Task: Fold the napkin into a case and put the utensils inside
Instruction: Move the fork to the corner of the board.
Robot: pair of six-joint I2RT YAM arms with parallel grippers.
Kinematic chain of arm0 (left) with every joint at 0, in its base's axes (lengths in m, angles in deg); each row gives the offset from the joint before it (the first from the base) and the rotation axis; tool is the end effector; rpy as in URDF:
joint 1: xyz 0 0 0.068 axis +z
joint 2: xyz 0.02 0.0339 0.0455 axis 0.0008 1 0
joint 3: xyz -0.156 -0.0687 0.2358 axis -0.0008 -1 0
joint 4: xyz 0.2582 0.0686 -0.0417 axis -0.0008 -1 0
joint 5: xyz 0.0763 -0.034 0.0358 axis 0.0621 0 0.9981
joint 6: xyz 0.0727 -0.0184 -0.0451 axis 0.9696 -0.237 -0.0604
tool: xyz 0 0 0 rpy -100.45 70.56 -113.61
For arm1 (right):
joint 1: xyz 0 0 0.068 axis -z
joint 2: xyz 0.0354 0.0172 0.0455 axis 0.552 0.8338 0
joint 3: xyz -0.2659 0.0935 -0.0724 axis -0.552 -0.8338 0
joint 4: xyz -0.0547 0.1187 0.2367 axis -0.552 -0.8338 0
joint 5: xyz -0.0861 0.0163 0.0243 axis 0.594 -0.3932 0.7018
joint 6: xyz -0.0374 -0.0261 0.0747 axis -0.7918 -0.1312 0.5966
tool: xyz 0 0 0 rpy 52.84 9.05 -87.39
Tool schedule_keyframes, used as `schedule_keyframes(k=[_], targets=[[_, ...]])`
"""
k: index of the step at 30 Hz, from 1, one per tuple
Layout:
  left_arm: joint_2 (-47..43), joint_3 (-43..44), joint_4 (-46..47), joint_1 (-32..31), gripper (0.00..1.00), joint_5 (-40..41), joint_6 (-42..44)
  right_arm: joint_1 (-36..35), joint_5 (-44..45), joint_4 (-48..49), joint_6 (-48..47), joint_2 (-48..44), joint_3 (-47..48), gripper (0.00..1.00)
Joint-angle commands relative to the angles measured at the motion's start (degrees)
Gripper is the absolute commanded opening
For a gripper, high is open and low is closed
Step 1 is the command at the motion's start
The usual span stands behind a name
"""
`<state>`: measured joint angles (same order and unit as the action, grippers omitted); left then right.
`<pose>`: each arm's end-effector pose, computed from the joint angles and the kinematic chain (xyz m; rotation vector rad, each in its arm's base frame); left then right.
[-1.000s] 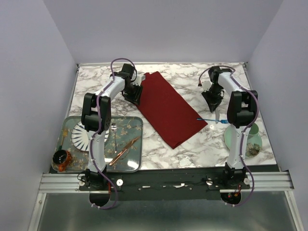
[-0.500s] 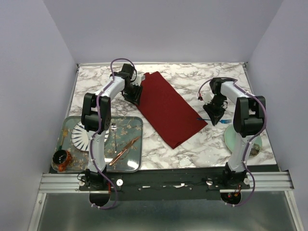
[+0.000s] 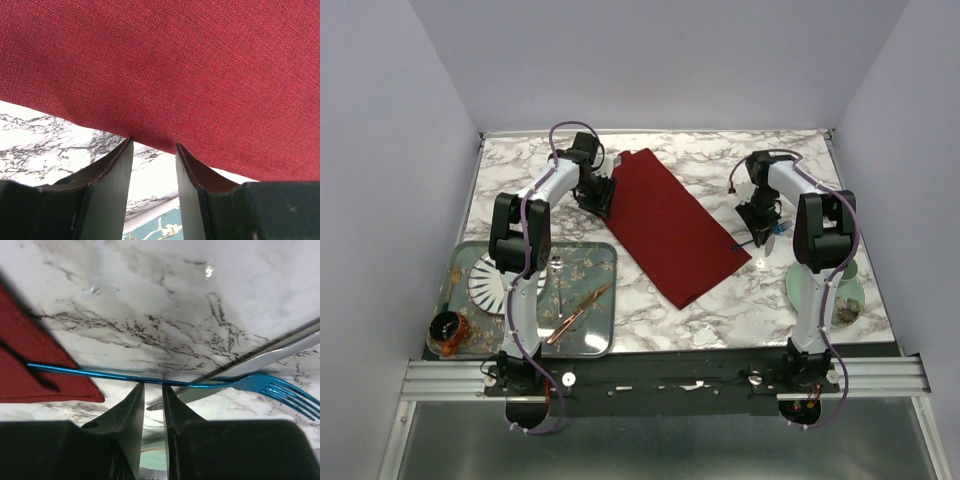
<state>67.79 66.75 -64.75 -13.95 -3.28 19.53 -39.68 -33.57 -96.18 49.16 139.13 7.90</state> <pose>0.4689 -0.1402 0.1620 0.4432 2.7455 -0.4680 0.4206 0.0460 0.1233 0.7822 -2.9932 -0.0231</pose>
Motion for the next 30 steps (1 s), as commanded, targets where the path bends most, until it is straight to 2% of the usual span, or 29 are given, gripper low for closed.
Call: schedule_keyframes(k=[1, 14, 16, 20, 23, 30], targets=[[0.32, 0.26, 0.6, -0.06, 0.49, 0.87, -0.62, 0.81, 4.4, 5.92, 4.76, 4.2, 3.67, 0.29], [2.78, 2.54, -0.98, -0.06, 0.5, 3.06, -0.27, 4.77, 7.22, 4.86, 6.61, 9.39, 15.01, 0.32], [2.78, 2.72, -0.98, -0.06, 0.5, 2.98, -0.18, 4.77, 5.64, 3.81, 5.82, 8.52, 16.24, 0.32], [2.52, 2.63, -0.8, 0.02, 0.5, 1.66, -0.09, 4.51, -5.14, 1.44, 3.98, 3.34, 15.19, 0.31], [2.25, 2.54, -0.28, -0.06, 0.5, 1.13, -0.09, 3.19, -8.76, 1.08, 4.59, 0.52, 13.18, 0.33], [2.78, 3.25, -0.45, -0.06, 0.5, 1.3, -0.01, 0.11, -9.84, 2.31, 6.0, 1.92, 12.55, 0.33]])
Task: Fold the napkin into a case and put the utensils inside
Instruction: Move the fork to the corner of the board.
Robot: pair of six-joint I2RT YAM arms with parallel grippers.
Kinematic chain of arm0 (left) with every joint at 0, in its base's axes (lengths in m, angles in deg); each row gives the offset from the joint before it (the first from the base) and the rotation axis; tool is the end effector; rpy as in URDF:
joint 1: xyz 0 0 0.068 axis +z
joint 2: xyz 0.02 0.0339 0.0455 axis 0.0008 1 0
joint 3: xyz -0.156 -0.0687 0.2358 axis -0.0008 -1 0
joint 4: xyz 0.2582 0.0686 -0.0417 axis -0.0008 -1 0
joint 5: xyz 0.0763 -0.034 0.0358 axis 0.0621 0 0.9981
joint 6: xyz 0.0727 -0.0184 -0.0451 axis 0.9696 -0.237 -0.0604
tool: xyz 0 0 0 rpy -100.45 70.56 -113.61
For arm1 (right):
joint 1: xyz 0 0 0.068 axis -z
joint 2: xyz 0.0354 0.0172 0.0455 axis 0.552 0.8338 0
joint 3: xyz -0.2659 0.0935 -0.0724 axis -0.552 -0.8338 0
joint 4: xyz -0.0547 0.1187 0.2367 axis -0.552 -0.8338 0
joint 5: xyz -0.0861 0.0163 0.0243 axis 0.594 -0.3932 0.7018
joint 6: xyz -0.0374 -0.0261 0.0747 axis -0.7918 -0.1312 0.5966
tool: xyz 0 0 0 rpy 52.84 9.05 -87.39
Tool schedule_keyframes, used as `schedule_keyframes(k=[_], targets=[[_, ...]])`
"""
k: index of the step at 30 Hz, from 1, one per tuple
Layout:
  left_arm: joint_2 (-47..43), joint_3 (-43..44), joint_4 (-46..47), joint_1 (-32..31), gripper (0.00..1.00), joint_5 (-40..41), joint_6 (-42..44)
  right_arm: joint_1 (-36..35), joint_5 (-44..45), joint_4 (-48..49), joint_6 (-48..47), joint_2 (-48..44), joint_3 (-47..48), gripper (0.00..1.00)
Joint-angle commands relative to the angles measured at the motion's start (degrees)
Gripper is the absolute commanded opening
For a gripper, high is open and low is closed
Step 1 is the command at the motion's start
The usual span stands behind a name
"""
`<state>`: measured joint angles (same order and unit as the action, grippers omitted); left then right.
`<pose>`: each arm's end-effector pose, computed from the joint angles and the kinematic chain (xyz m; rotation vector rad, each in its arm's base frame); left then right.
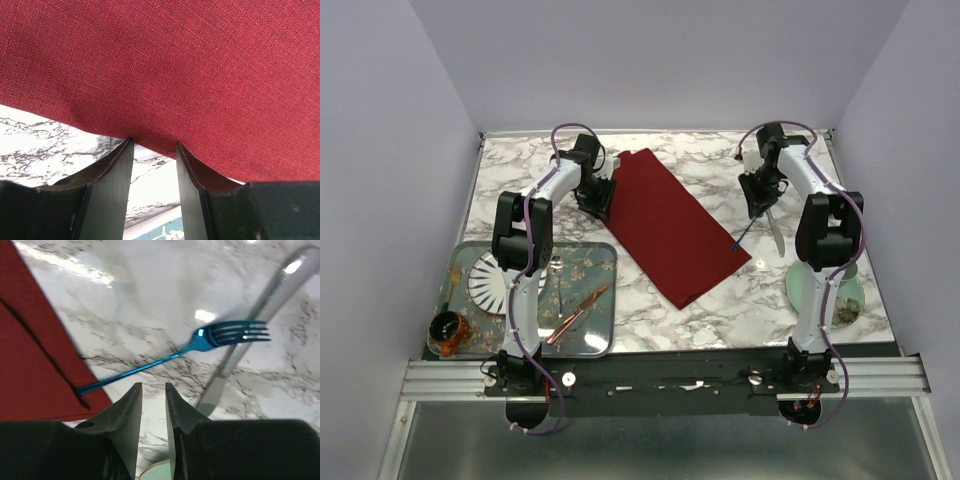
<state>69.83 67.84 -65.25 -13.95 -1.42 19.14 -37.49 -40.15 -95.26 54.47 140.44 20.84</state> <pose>0.4735 -0.1389 0.1500 0.4251 2.7776 -0.4241 0.4691 0.0421 0.1743 -0.5739 2.8988 0.1497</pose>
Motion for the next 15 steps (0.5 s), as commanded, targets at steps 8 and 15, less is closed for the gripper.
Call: schedule_keyframes(k=[8, 15], targets=[[0.92, 2.15, -0.12, -0.06, 0.5, -0.9, 0.39, -2.95, -0.54, -1.06, -0.8, 5.62, 1.55, 0.32], [1.71, 2.94, -0.56, 0.02, 0.5, -0.82, 0.3, -2.95, 5.52, -4.05, -6.25, 5.88, -1.96, 0.31]])
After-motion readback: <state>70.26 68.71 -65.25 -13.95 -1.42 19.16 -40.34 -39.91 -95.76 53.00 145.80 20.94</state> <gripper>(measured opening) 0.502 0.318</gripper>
